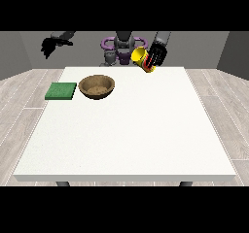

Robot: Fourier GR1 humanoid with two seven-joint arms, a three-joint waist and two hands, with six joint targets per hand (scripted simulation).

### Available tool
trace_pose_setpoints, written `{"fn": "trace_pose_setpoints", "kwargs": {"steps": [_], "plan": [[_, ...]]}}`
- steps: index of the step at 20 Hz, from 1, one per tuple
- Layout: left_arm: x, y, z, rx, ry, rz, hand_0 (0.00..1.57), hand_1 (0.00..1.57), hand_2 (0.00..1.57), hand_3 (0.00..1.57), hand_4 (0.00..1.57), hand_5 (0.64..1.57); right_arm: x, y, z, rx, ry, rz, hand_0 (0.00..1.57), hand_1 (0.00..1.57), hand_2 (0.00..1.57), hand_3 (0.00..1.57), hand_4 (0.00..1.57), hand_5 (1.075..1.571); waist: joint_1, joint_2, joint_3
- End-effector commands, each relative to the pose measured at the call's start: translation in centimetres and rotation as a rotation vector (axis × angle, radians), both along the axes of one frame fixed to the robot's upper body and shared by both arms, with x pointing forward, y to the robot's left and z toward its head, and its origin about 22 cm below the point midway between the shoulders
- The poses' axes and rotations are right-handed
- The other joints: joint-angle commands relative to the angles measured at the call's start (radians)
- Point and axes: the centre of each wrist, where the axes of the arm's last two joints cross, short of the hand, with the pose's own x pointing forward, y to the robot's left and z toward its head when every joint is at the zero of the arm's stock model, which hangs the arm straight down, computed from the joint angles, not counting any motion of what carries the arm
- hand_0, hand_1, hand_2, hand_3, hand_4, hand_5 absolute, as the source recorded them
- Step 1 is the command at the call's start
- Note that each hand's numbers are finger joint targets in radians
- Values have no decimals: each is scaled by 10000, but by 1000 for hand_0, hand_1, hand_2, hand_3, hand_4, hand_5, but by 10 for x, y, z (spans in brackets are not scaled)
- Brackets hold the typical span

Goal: Pick the cup and pour the ball into the bowl, then pick the bowl and place it on the pad

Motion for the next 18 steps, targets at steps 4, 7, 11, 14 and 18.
{"fn": "trace_pose_setpoints", "kwargs": {"steps": [4,7,11,14,18], "plan": [[6,-57,10,3540,-522,-195,1554,1554,1571,1571,1571,1244,-10,-9,-14,151,580,-166,0,0,0,0,0,1571,-135,-675,18],[1,-90,7,4947,-794,-748,1514,1514,1571,1571,1413,1378,-5,-24,-2,-32,263,-58,0,0,0,0,0,1571,-231,-266,12],[-9,-134,7,7282,-730,-2063,1477,1477,1571,1571,1571,1098,5,-21,2,31,259,-60,0,0,0,0,0,1571,-55,-276,15],[-16,-146,-2,9318,-433,-2564,1509,1509,1571,1571,1571,1042,4,-19,-3,271,540,-9,0,0,0,0,0,1570,-105,-707,13],[-10,-133,-5,11923,-1017,-2374,1520,1520,1571,1571,1504,1232,0,-15,-10,244,180,225,0,0,0,0,0,1571,-215,-433,9]]}}
